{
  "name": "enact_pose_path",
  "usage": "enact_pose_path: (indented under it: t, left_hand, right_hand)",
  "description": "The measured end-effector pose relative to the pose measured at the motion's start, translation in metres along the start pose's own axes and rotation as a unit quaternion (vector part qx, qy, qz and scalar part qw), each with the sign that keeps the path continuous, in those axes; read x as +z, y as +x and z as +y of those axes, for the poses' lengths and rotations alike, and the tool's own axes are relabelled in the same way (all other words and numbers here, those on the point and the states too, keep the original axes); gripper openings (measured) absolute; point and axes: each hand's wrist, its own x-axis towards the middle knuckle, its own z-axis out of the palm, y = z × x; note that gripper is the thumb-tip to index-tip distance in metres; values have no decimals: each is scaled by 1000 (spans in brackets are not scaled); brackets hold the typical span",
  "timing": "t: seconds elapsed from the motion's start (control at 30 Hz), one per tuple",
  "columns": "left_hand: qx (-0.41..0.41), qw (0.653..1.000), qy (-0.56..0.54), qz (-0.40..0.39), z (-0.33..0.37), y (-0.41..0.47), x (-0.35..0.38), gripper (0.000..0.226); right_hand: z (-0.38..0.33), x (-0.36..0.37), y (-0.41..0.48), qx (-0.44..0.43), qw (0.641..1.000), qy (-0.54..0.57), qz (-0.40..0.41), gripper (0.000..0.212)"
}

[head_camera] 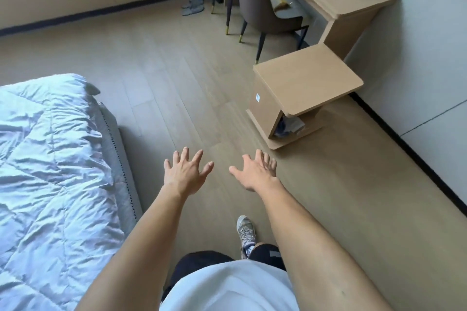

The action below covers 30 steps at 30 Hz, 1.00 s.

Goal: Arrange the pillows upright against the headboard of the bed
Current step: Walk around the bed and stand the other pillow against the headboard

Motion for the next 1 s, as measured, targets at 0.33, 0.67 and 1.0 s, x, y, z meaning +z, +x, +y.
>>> enact_pose_path:
  t: [0.33, 0.67, 1.0]
  left_hand:
    - [-97, 994, -45, 13, 0, 118, -71, 72]
    - [-128, 989, -73, 7, -91, 298, -140, 71]
    - [-161, 982, -102, -13, -206, 455, -238, 70]
  right_hand:
    - [-56, -82, 154, -124, 985, -113, -33, 68]
    - [-190, -145, 322, -177, 964, -192, -42, 68]
    - [-360, -234, 476, -199, 962, -185, -30, 65]
